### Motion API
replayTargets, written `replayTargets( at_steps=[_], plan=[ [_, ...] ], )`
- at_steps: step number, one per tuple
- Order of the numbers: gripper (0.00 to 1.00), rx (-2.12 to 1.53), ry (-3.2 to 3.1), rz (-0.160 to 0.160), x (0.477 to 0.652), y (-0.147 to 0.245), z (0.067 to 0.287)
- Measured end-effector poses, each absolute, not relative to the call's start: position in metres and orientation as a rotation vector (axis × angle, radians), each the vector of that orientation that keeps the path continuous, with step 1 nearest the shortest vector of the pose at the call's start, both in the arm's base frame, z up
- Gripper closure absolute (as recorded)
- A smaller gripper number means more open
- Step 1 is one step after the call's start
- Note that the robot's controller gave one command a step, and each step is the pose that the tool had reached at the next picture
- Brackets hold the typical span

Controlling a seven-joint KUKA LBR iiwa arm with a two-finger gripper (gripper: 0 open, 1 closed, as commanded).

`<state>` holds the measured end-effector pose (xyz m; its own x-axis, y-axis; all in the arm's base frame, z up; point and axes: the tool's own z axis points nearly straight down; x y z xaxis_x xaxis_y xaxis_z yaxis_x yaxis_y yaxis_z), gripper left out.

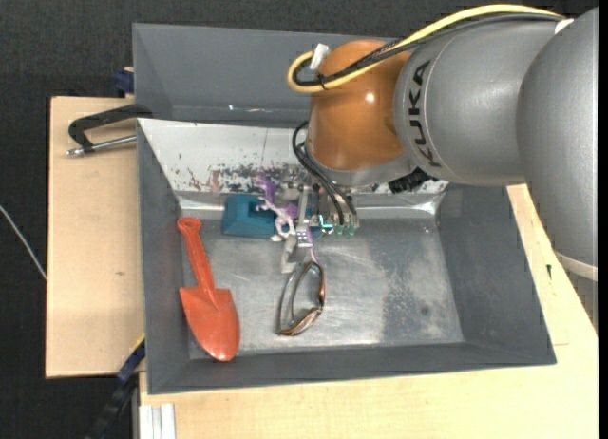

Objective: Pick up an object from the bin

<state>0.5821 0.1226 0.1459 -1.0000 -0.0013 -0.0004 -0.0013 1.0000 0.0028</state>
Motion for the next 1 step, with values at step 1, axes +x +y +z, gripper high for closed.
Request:
replayTargets(
  at_steps=[1],
  plan=[
    [0.00,-0.001,3.138,0.004,0.5828,0.1217,0.1481]
  ],
)
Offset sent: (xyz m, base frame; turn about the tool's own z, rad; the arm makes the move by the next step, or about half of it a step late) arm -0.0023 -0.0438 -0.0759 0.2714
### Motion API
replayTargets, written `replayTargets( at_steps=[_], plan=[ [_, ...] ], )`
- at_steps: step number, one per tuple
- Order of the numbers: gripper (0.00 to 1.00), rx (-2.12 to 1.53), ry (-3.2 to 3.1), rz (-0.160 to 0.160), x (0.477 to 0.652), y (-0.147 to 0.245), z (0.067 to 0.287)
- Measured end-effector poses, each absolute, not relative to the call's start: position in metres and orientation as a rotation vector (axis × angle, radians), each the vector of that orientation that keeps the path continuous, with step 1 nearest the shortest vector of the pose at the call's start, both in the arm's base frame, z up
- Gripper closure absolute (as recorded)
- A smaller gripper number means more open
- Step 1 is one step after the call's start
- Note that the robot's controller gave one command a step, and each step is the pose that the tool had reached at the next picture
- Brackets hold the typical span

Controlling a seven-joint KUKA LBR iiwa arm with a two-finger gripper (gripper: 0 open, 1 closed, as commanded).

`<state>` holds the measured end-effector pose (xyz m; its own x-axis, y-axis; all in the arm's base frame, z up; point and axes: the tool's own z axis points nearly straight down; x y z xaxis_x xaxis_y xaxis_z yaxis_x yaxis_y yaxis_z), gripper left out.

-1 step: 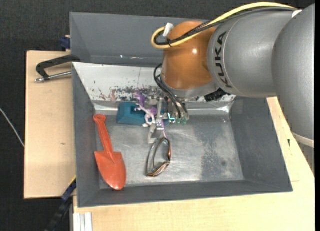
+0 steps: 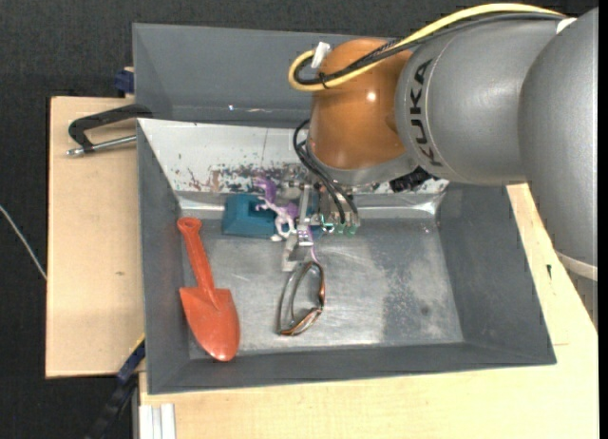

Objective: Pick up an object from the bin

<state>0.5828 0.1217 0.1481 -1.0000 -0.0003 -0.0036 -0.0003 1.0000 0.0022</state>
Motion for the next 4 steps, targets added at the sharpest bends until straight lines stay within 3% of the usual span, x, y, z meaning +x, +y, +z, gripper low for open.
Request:
replayTargets(
  at_steps=[1,4],
  plan=[
    [1.00,0.393,3.054,0.073,0.6019,0.1002,0.1063],
    [1.00,0.396,3.053,0.066,0.5998,0.1019,0.1089]
  ],
)
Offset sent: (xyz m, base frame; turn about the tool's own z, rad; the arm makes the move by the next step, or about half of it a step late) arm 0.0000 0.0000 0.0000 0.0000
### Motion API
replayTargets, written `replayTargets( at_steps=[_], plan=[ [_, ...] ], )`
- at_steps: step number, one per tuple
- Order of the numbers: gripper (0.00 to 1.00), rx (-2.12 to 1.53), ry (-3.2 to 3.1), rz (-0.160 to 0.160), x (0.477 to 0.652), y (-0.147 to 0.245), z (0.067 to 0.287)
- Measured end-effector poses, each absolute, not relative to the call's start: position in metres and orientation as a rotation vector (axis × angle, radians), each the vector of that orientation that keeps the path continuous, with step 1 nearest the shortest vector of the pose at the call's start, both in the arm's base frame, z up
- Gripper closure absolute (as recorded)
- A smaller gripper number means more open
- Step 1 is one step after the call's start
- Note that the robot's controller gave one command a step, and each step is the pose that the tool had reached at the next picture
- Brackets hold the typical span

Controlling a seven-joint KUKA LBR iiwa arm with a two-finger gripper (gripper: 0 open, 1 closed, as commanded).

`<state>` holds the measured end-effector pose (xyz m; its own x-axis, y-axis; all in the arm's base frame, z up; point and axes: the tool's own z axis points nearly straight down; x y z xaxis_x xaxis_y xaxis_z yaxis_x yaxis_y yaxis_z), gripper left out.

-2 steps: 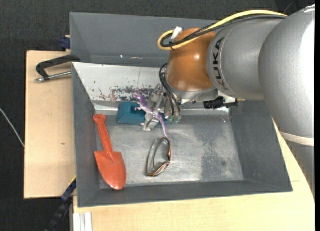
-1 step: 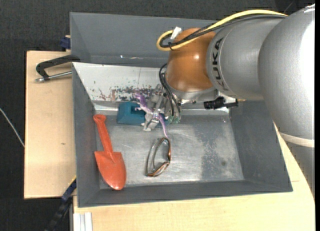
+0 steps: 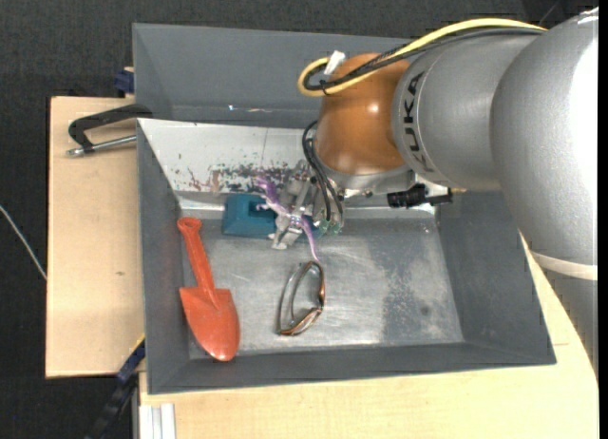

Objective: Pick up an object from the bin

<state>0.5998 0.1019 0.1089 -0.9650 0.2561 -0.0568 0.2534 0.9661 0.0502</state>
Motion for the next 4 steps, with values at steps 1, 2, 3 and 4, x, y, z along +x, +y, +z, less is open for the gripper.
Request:
replayTargets(
  at_steps=[1,2,3,4],
  plan=[
    [1.00,0.396,3.053,0.066,0.5998,0.1019,0.1089],
    [1.00,0.397,3.053,0.066,0.5998,0.1018,0.1088],
    [1.00,0.397,3.053,0.066,0.5998,0.1018,0.1088],
    [1.00,0.397,3.053,0.066,0.5998,0.1018,0.1087]
  ],
)
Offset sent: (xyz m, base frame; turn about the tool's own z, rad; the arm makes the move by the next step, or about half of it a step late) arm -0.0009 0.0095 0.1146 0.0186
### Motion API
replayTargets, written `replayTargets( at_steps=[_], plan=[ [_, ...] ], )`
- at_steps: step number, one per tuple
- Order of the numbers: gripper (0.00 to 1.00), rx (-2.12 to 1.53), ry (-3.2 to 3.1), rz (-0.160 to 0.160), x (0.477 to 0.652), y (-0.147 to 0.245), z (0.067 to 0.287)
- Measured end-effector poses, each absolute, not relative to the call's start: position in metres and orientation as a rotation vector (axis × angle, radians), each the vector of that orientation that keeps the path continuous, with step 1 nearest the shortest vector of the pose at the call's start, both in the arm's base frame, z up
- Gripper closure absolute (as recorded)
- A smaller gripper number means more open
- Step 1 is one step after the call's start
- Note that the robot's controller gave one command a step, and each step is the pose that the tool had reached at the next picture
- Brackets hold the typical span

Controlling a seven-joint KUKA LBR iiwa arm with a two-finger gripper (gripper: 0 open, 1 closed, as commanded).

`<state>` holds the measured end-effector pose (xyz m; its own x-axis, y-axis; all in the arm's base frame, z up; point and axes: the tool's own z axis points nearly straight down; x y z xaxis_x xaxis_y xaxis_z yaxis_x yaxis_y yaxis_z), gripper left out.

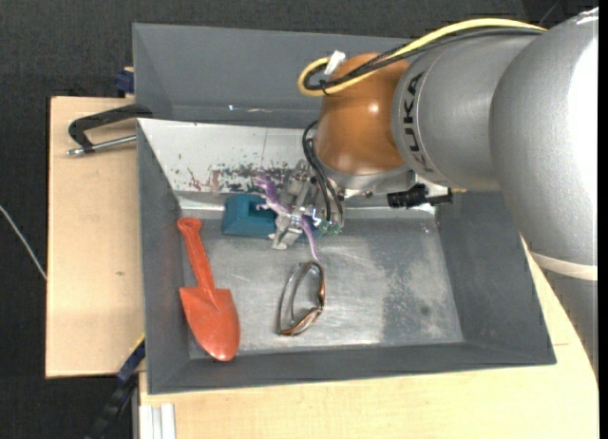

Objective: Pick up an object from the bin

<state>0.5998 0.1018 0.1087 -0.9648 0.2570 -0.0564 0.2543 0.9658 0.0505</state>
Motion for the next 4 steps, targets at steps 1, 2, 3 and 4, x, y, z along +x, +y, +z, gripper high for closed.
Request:
replayTargets(
  at_steps=[1,2,3,4],
  plan=[
    [1.00,0.397,3.053,0.066,0.5998,0.1018,0.1087],
    [1.00,0.397,3.053,0.066,0.5998,0.1017,0.1087],
    [1.00,0.398,3.053,0.066,0.5997,0.1017,0.1086],
    [1.00,0.398,3.053,0.066,0.5997,0.1017,0.1086]
  ],
)
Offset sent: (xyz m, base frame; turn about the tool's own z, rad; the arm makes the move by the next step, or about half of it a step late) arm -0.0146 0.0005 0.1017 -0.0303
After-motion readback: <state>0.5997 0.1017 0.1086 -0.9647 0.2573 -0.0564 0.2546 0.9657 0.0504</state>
